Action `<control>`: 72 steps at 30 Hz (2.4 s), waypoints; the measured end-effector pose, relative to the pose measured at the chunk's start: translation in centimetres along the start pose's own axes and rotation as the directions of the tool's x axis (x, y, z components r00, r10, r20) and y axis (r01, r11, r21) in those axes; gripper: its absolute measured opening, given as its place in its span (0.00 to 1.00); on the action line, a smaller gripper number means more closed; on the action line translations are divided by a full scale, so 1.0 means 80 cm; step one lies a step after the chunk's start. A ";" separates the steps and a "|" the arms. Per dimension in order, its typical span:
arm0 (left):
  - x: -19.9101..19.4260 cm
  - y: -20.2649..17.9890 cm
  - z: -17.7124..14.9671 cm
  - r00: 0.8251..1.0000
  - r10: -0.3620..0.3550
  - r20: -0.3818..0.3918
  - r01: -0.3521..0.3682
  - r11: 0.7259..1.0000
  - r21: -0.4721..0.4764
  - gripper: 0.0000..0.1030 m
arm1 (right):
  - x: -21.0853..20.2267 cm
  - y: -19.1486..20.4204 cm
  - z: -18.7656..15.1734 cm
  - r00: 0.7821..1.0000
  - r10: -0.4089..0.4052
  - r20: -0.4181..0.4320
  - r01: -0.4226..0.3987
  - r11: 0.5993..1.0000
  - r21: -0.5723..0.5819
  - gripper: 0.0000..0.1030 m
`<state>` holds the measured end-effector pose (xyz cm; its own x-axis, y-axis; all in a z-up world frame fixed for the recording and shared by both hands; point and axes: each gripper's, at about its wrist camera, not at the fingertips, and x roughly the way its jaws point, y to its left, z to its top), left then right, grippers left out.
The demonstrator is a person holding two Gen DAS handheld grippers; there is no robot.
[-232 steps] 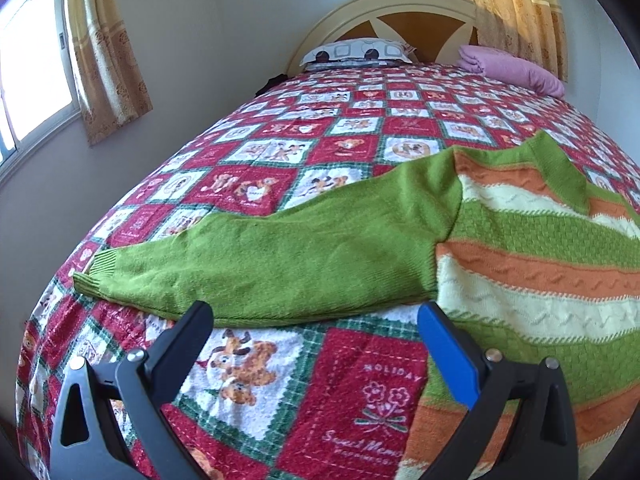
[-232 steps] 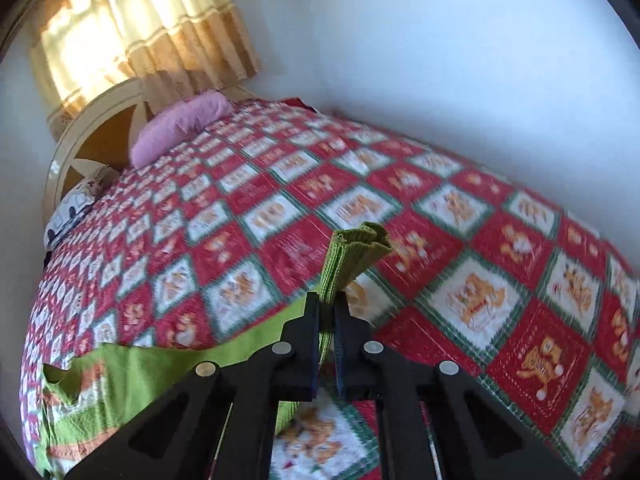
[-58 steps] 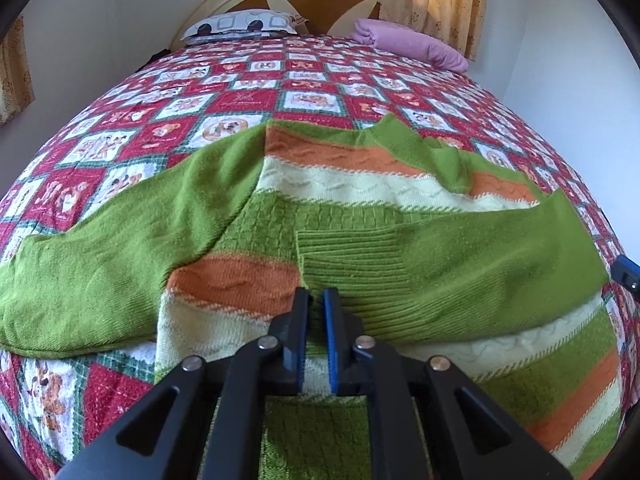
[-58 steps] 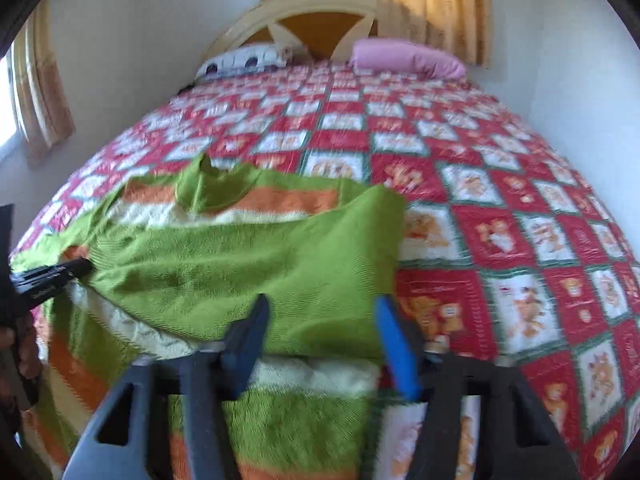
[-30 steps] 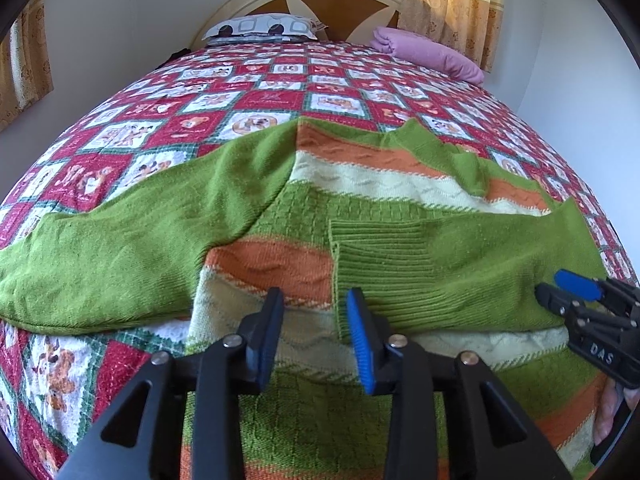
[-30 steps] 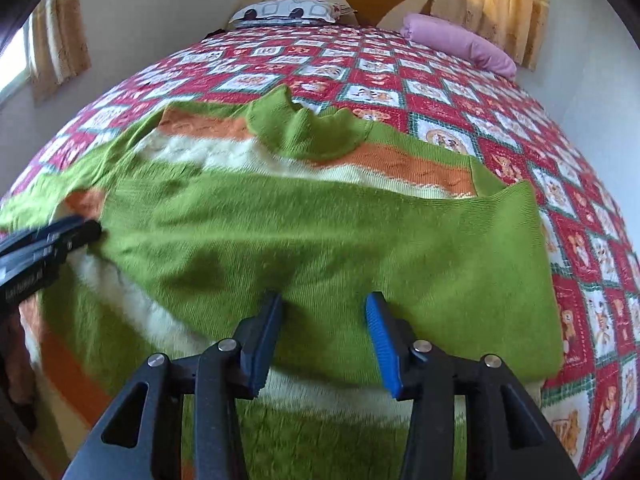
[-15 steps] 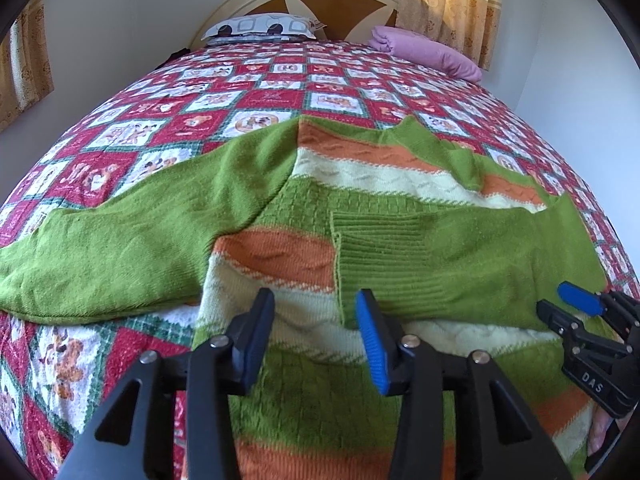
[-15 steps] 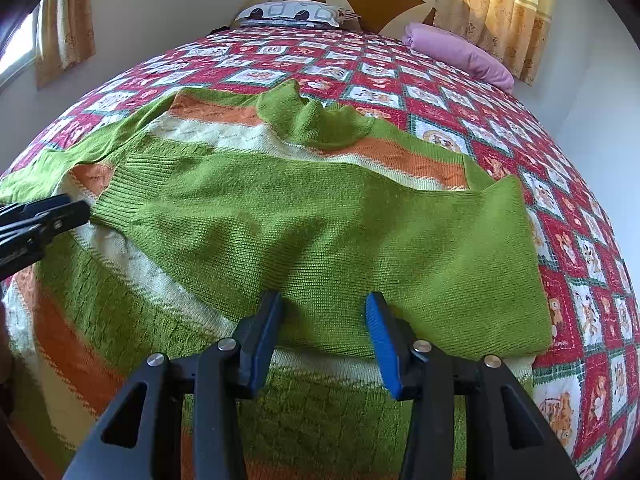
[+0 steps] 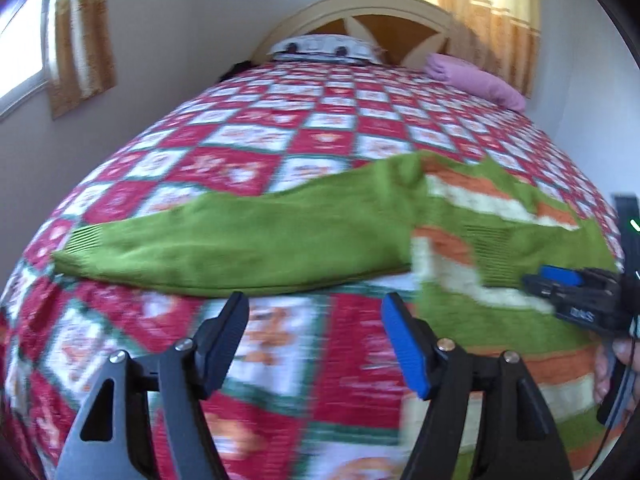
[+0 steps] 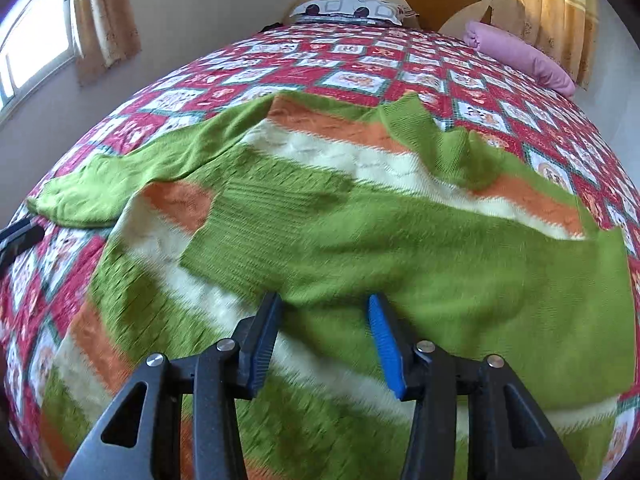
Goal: Fold small clothes
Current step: 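Move the left tool to the other green sleeve cuff, then close the left tool on the sleeve cuff and lift it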
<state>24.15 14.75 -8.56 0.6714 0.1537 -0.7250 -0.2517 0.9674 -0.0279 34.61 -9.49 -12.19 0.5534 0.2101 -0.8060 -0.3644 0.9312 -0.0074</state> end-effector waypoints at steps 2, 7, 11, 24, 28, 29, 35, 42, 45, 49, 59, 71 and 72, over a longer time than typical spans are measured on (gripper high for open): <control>0.004 0.054 -0.003 0.998 0.065 -0.009 -0.065 0.996 -0.062 0.70 | -0.002 0.008 -0.007 1.000 0.008 -0.005 -0.008 0.999 -0.032 0.51; 0.015 0.154 -0.008 0.978 0.201 -0.048 -0.206 0.963 -0.176 0.70 | -0.008 0.023 -0.022 0.998 -0.048 0.043 0.051 0.995 -0.082 0.52; 0.006 0.210 -0.013 0.970 0.236 -0.054 -0.241 0.928 -0.285 0.70 | -0.008 0.020 -0.023 0.997 -0.055 0.053 0.059 0.995 -0.084 0.52; 0.030 0.257 -0.004 0.983 0.167 -0.079 -0.185 0.866 -0.465 0.68 | -0.011 0.023 -0.026 0.995 -0.077 0.070 0.084 0.992 -0.098 0.52; 0.050 0.268 0.001 0.984 0.146 -0.098 -0.176 0.836 -0.519 0.61 | -0.011 0.028 -0.027 0.993 -0.095 0.076 0.103 0.988 -0.112 0.52; 0.053 0.271 0.002 0.984 0.151 -0.096 -0.179 0.829 -0.529 0.61 | -0.011 0.028 -0.028 0.992 -0.098 0.077 0.107 0.988 -0.115 0.52; 0.067 0.278 0.013 0.978 0.192 -0.087 -0.208 0.822 -0.531 0.13 | -0.010 0.028 -0.028 0.992 -0.095 0.077 0.103 0.988 -0.113 0.52; 0.039 0.274 0.023 0.989 0.146 -0.009 -0.129 0.845 -0.519 0.07 | -0.008 0.021 -0.024 0.996 -0.068 0.065 0.073 0.994 -0.083 0.54; 0.020 0.267 0.035 0.992 0.124 0.033 -0.091 0.859 -0.504 0.07 | -0.009 0.016 -0.022 0.997 -0.048 0.057 0.052 0.997 -0.063 0.56; 0.005 0.258 0.047 0.995 0.080 0.065 -0.038 0.869 -0.493 0.07 | -0.027 -0.001 -0.020 0.998 0.030 0.057 -0.030 1.000 0.002 0.56; -0.037 0.201 0.090 0.987 -0.014 0.162 0.081 0.905 -0.418 0.07 | -0.119 -0.033 -0.036 0.991 0.058 0.120 -0.056 0.998 -0.016 0.57; -0.081 0.081 0.144 0.959 -0.154 0.239 0.221 0.931 -0.289 0.07 | -0.182 -0.074 -0.095 0.986 0.041 0.164 -0.041 0.999 -0.008 0.57; -0.083 0.074 0.146 0.957 -0.161 0.243 0.228 0.932 -0.281 0.07 | -0.185 -0.077 -0.100 0.985 0.040 0.166 -0.040 0.999 -0.006 0.57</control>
<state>26.34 21.85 4.10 0.8520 0.0402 -0.5221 -0.2774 0.8804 -0.3848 22.68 -20.68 -4.94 0.6549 0.2938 -0.6963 -0.3906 0.9203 0.0210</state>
